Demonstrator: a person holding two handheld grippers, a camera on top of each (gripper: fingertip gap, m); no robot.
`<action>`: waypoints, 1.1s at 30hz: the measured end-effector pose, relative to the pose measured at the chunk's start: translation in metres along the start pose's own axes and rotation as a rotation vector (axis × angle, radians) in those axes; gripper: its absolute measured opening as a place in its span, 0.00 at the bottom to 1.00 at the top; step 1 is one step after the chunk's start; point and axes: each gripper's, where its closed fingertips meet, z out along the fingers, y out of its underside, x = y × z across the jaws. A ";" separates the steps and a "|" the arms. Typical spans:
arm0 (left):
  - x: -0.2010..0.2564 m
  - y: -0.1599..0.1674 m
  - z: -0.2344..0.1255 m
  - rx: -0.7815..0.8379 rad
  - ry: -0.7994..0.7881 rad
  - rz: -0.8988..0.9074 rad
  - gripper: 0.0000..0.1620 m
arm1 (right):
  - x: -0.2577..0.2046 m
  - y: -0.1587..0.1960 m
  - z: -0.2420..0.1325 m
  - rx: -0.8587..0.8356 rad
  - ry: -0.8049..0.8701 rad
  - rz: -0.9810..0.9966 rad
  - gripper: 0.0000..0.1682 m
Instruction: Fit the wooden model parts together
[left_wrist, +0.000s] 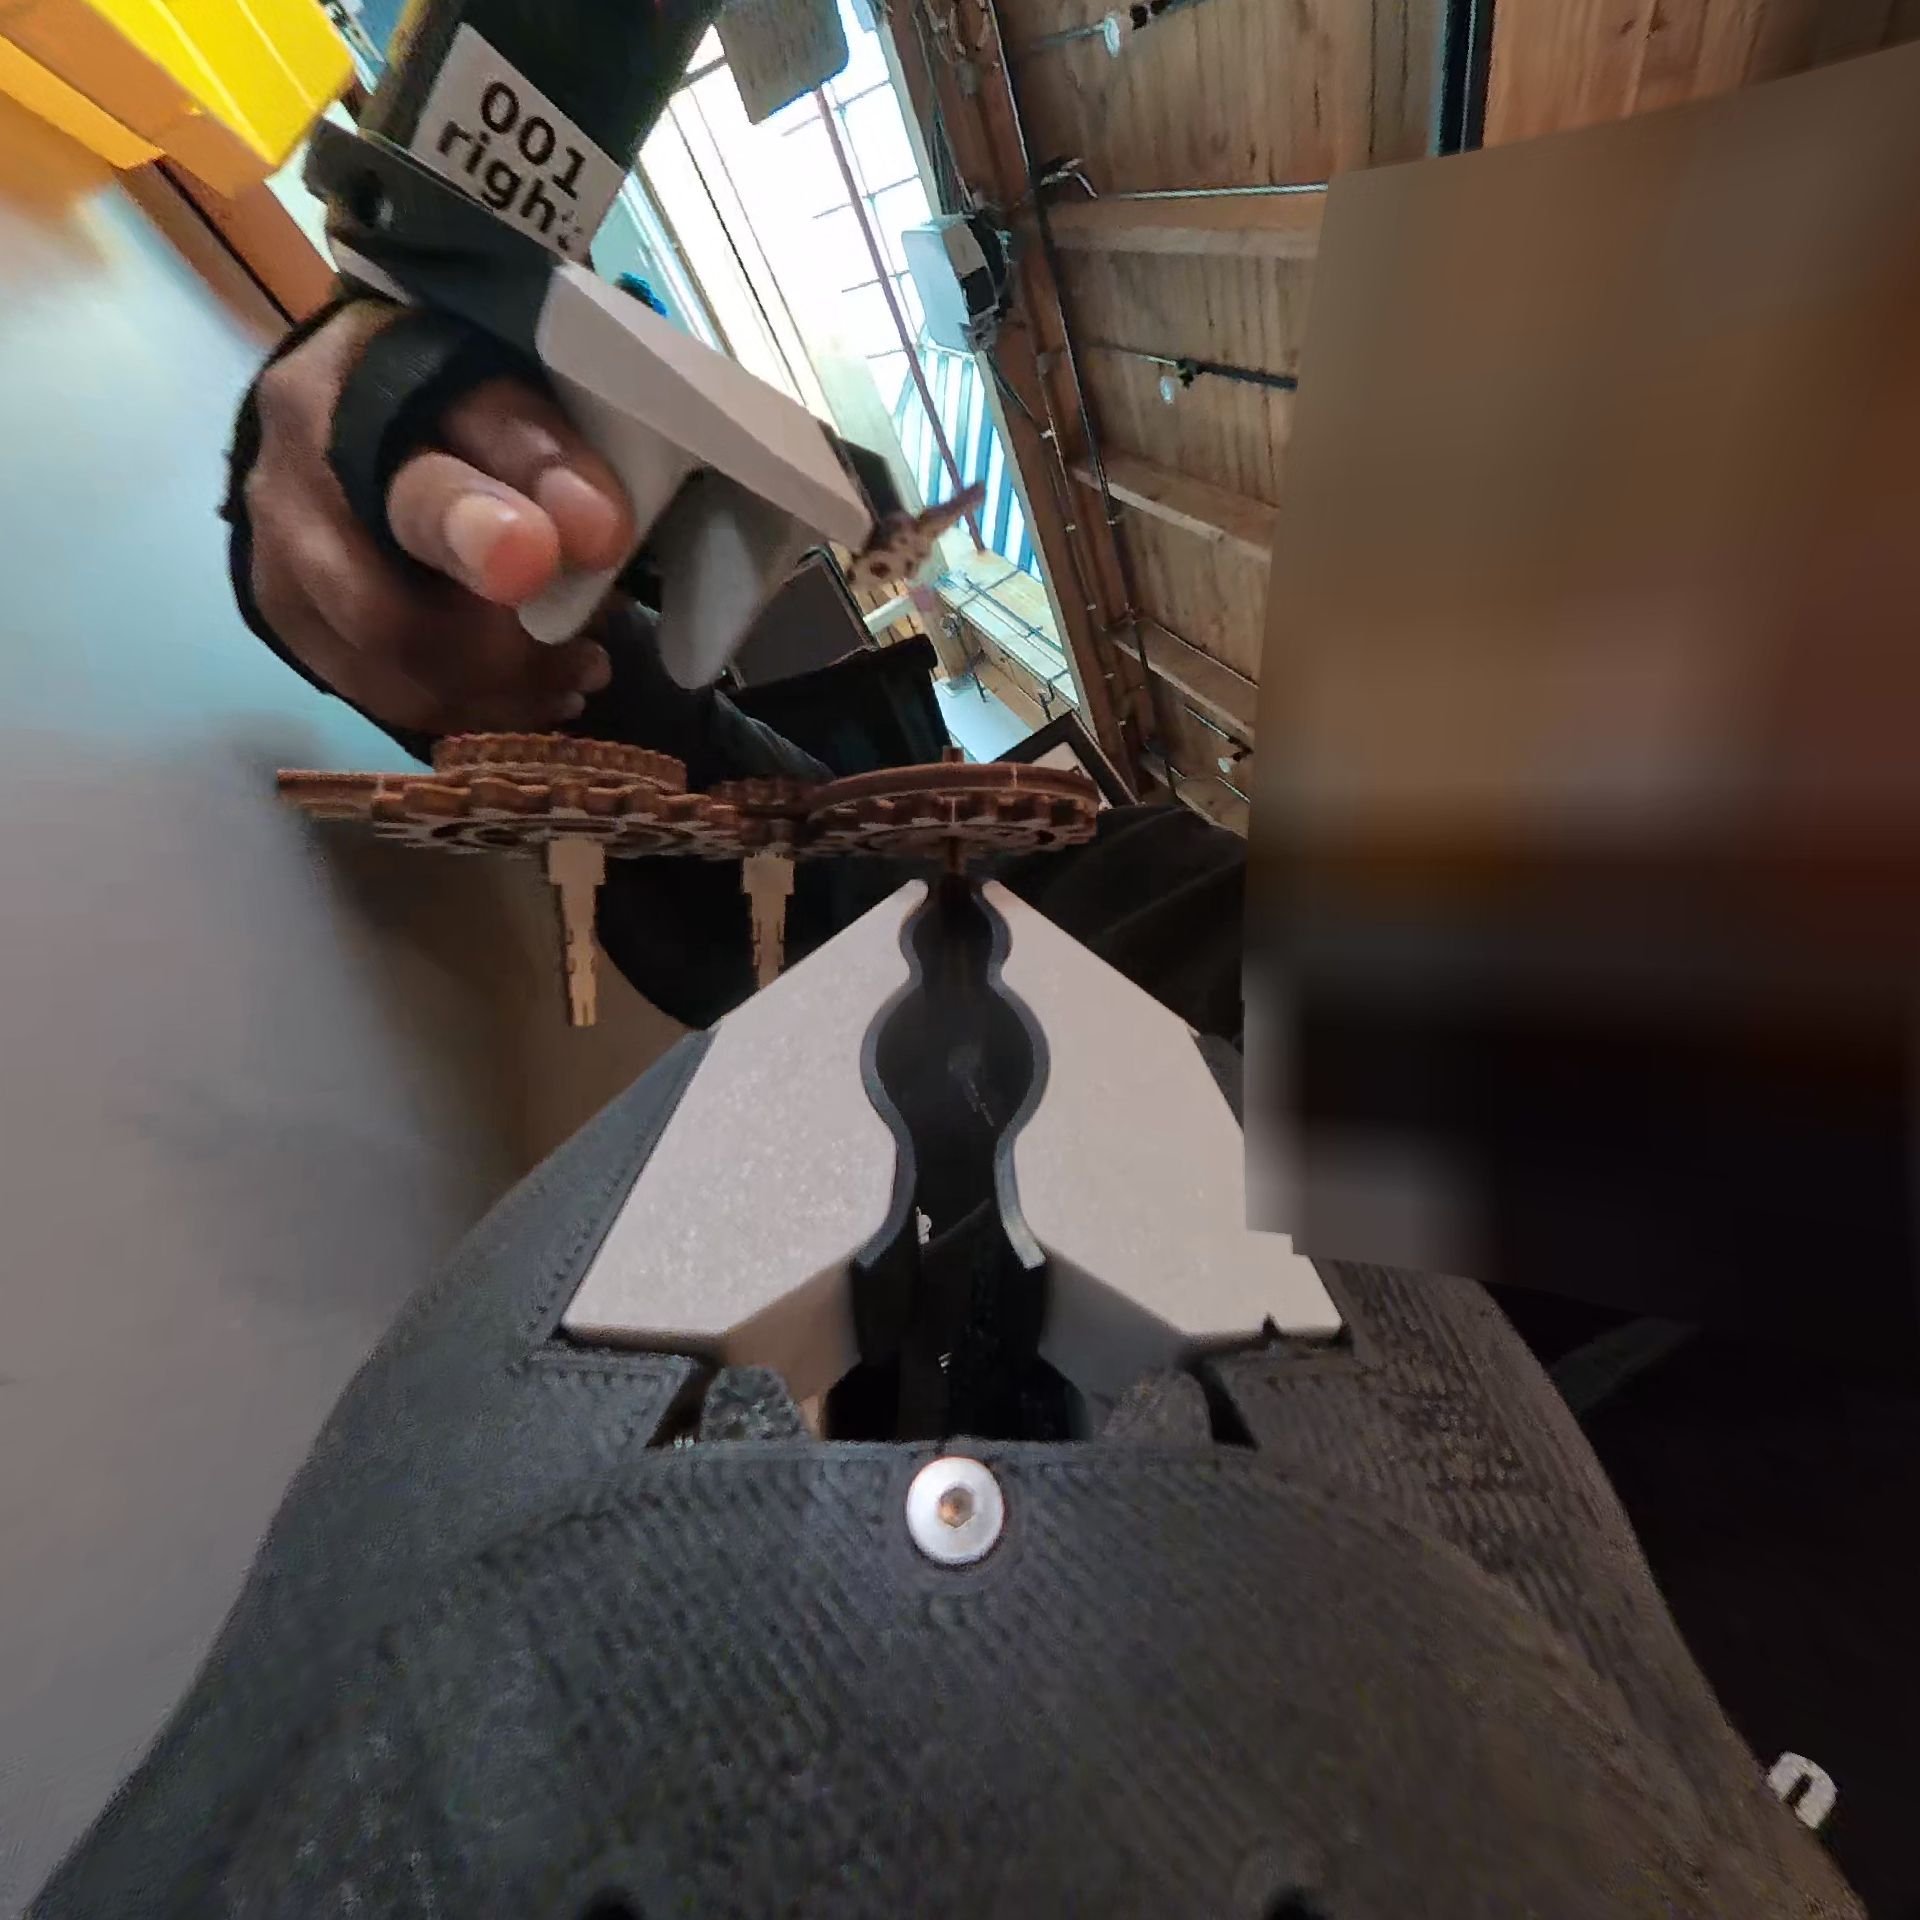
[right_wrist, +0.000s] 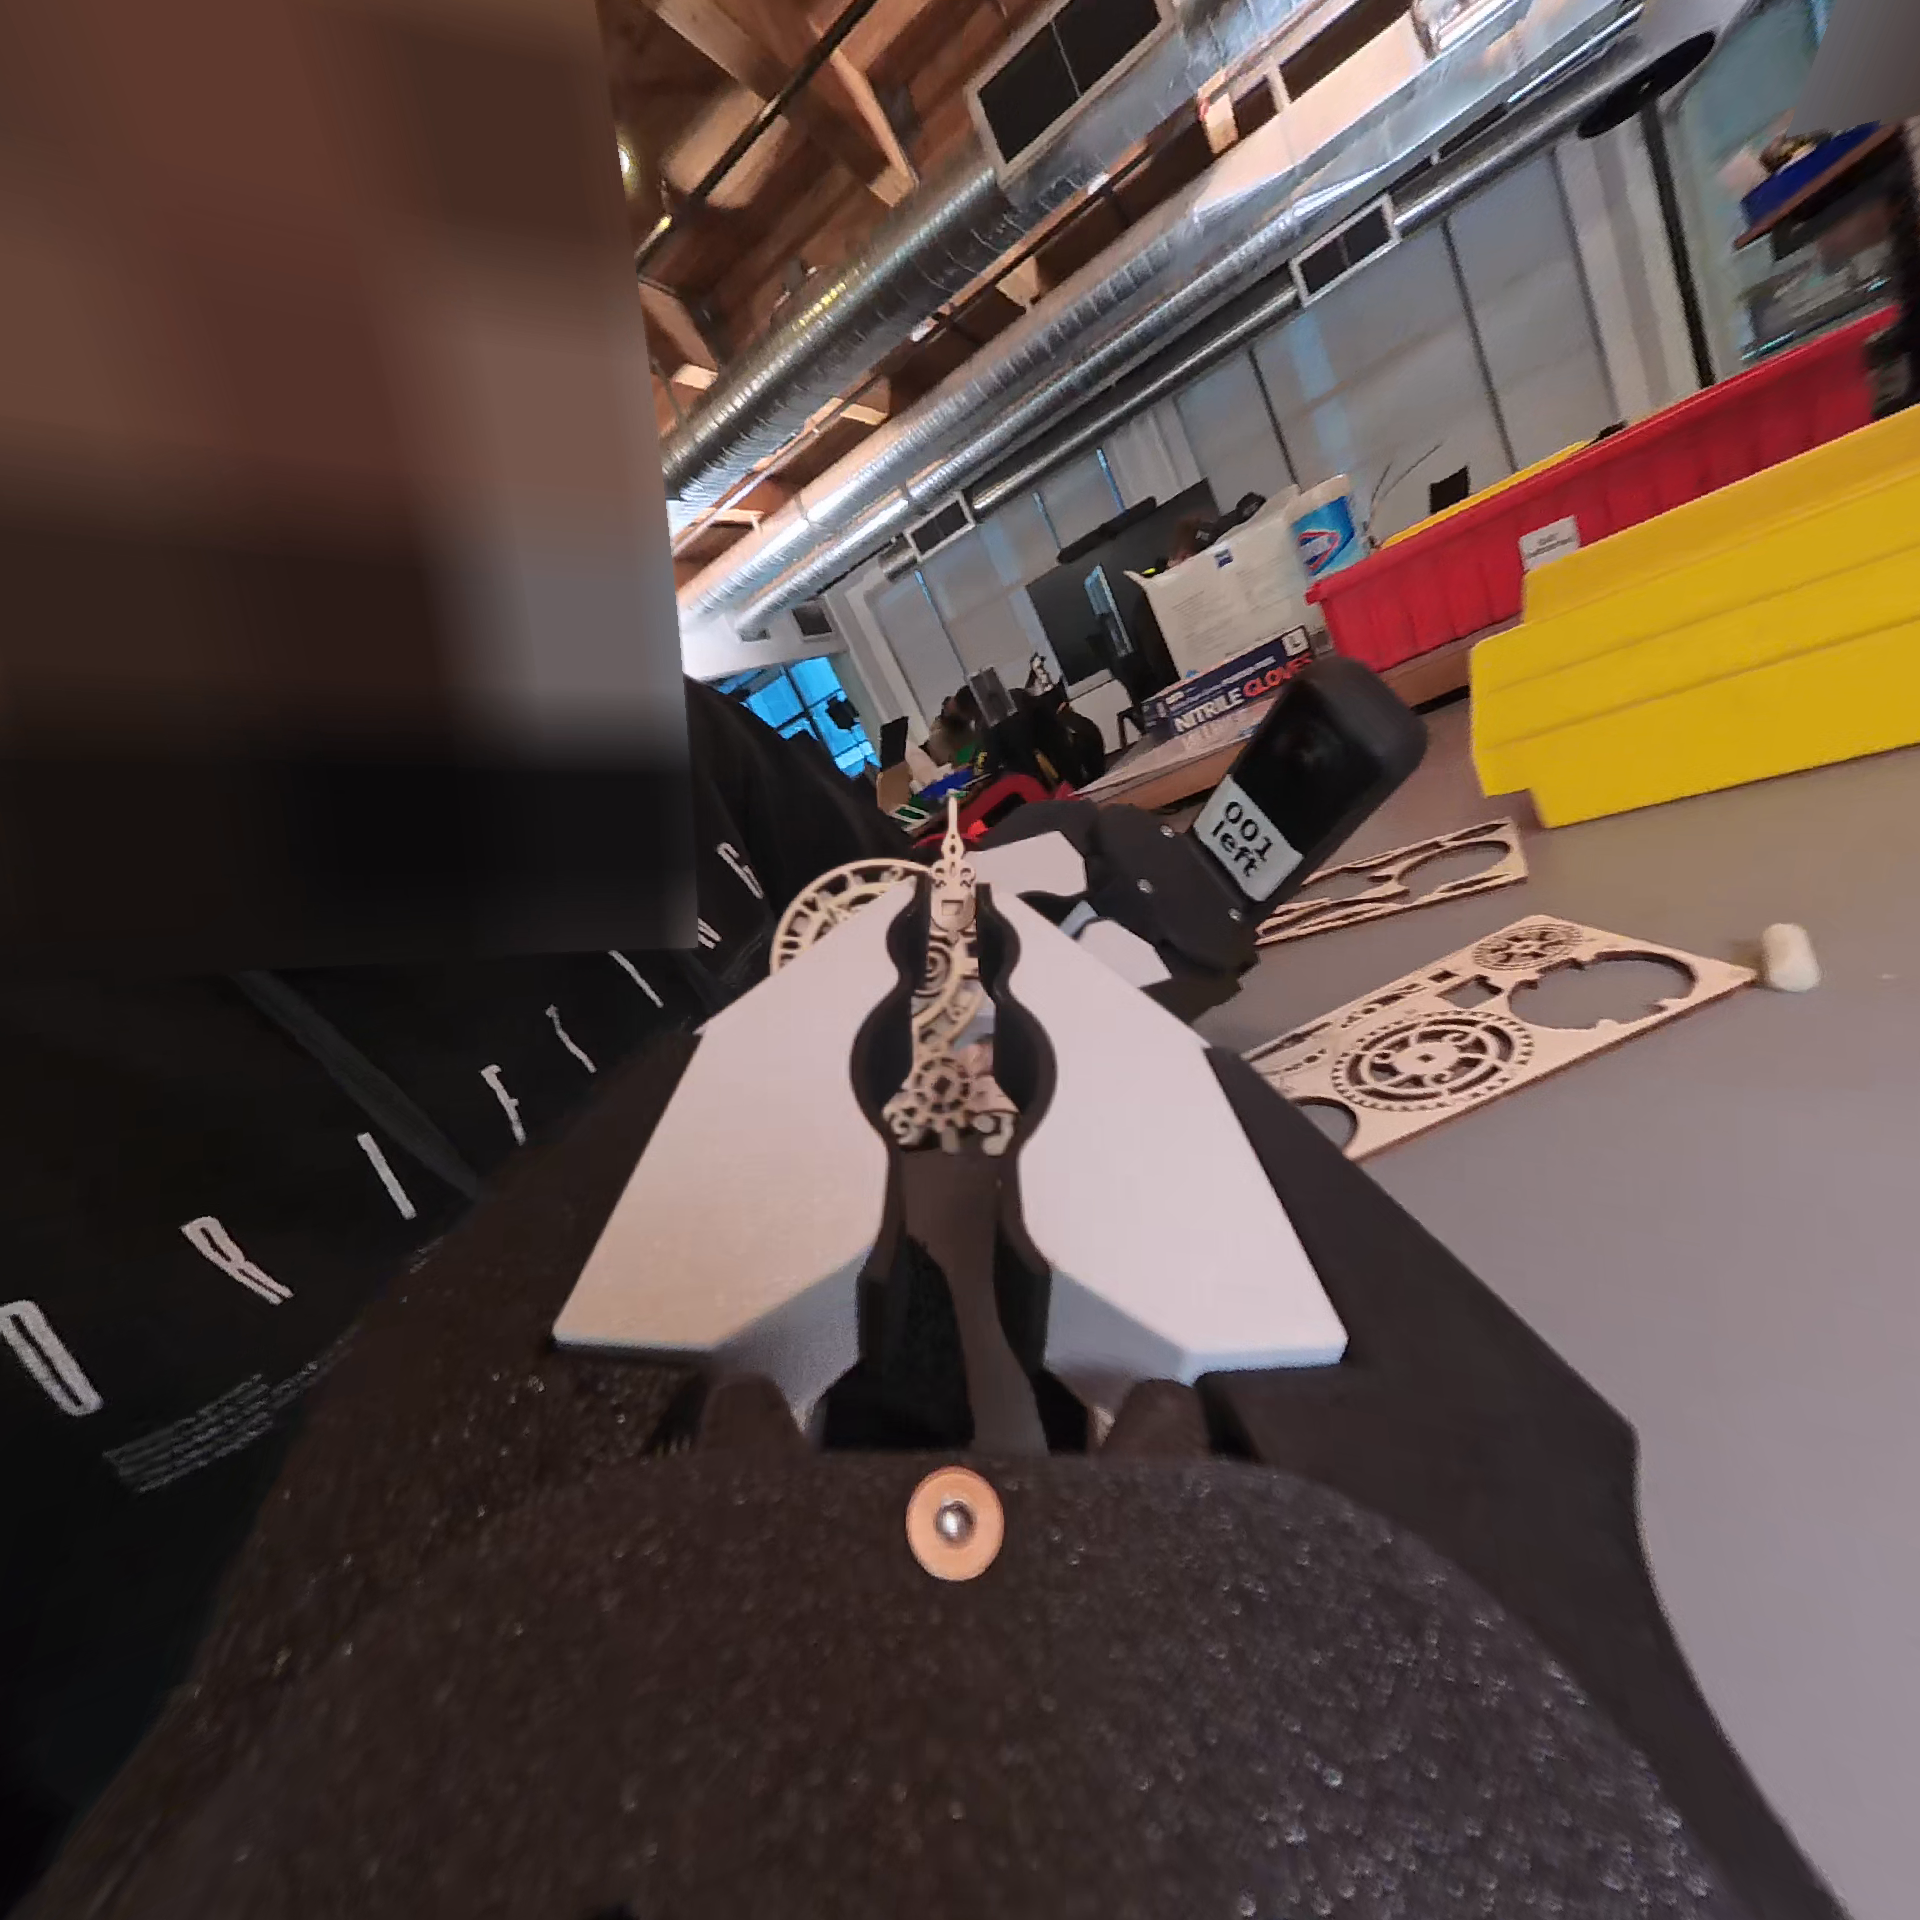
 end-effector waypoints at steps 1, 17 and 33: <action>0.002 0.004 0.002 -0.025 0.008 0.007 0.01 | 0.000 0.001 0.000 -0.007 0.008 -0.016 0.04; 0.012 0.019 0.003 -0.200 -0.144 0.391 0.01 | -0.005 0.049 0.015 -0.295 0.031 -0.068 0.04; 0.009 -0.016 -0.014 -0.142 -0.562 0.999 0.00 | 0.009 0.016 0.005 -0.147 0.176 -0.103 0.04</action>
